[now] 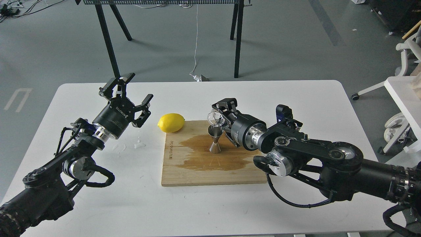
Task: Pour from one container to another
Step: 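Carry the glass with the right gripper above the jigger, then tilt the glass over the jigger to pour its contents in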
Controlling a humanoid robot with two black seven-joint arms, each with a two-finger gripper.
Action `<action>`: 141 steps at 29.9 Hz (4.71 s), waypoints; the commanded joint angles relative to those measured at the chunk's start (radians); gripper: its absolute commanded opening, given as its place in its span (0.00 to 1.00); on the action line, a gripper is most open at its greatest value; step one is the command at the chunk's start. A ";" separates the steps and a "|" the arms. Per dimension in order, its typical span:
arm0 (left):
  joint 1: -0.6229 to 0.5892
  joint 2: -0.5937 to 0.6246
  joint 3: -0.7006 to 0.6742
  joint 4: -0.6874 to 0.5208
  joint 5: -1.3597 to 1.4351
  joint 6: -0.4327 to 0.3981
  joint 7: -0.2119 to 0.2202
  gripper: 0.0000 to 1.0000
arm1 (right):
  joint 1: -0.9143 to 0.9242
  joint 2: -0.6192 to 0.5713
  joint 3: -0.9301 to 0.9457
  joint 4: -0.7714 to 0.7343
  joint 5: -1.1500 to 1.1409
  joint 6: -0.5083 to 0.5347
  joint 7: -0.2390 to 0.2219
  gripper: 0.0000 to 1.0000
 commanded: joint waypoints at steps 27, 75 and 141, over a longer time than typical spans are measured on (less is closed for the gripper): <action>0.000 -0.005 0.000 0.008 -0.002 0.000 0.000 0.88 | 0.175 0.008 -0.218 -0.085 -0.061 0.000 0.002 0.39; 0.002 -0.005 -0.003 0.008 -0.002 0.000 0.000 0.88 | 0.314 0.071 -0.420 -0.104 -0.103 0.000 0.009 0.40; 0.008 0.003 -0.003 0.009 -0.002 0.000 0.000 0.89 | 0.459 0.056 -0.593 -0.043 -0.161 0.000 0.017 0.40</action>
